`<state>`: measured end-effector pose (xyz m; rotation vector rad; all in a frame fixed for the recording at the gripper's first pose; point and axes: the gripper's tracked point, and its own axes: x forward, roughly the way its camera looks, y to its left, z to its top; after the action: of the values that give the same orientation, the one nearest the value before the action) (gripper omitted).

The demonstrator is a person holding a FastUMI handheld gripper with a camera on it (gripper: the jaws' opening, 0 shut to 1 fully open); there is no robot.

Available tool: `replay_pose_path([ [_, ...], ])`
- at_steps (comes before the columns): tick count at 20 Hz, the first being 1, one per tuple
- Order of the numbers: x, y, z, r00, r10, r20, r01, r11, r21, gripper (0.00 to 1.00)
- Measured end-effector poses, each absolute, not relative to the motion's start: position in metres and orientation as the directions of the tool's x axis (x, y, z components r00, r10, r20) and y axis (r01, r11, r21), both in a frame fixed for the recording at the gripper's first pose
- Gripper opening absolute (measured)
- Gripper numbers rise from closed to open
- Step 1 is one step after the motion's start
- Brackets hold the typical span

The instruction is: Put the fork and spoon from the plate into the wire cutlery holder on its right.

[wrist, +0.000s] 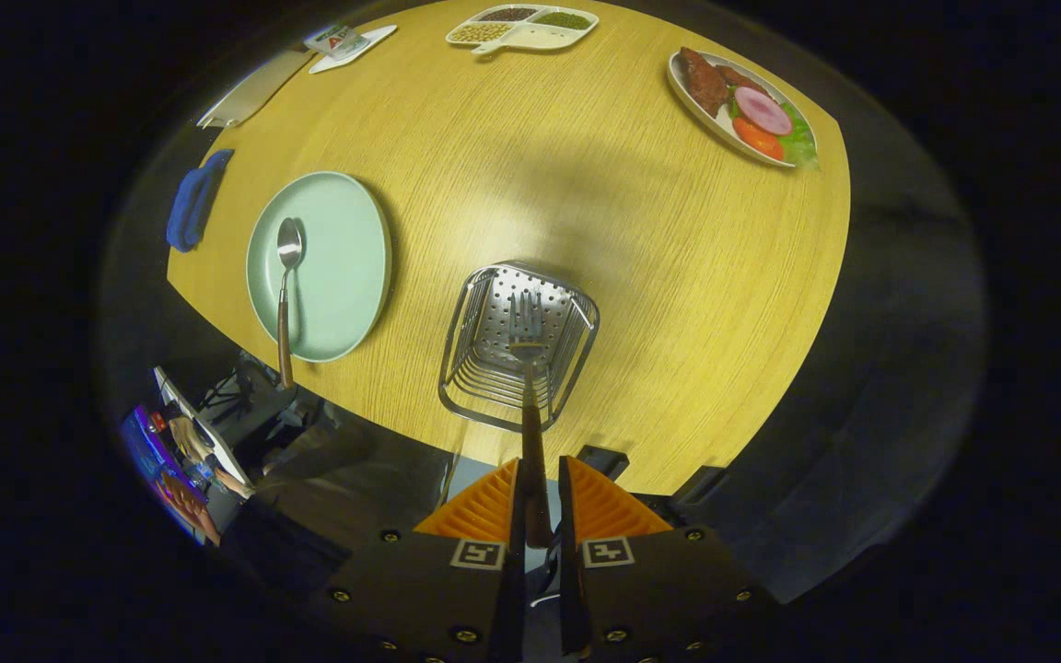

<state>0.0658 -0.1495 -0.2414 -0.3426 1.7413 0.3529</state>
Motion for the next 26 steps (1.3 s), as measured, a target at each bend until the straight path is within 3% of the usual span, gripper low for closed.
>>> replay_pose_path([
  [2,0.073,-0.152,-0.232,-0.143,-0.022,-0.989,-0.399,0.916,0.037,0.16],
  [6,0.077,-0.152,-0.206,-0.022,0.016,-1.0,-0.376,0.926,0.024,0.59],
  [13,0.038,-0.098,-0.164,0.077,0.147,-0.986,-0.398,0.911,0.105,0.59],
  [17,0.016,-0.045,-0.169,0.046,0.27,-0.962,-0.385,0.893,0.232,0.59],
  [26,-0.022,0.037,-0.212,-0.043,0.354,-0.934,-0.417,0.843,0.339,0.6],
])
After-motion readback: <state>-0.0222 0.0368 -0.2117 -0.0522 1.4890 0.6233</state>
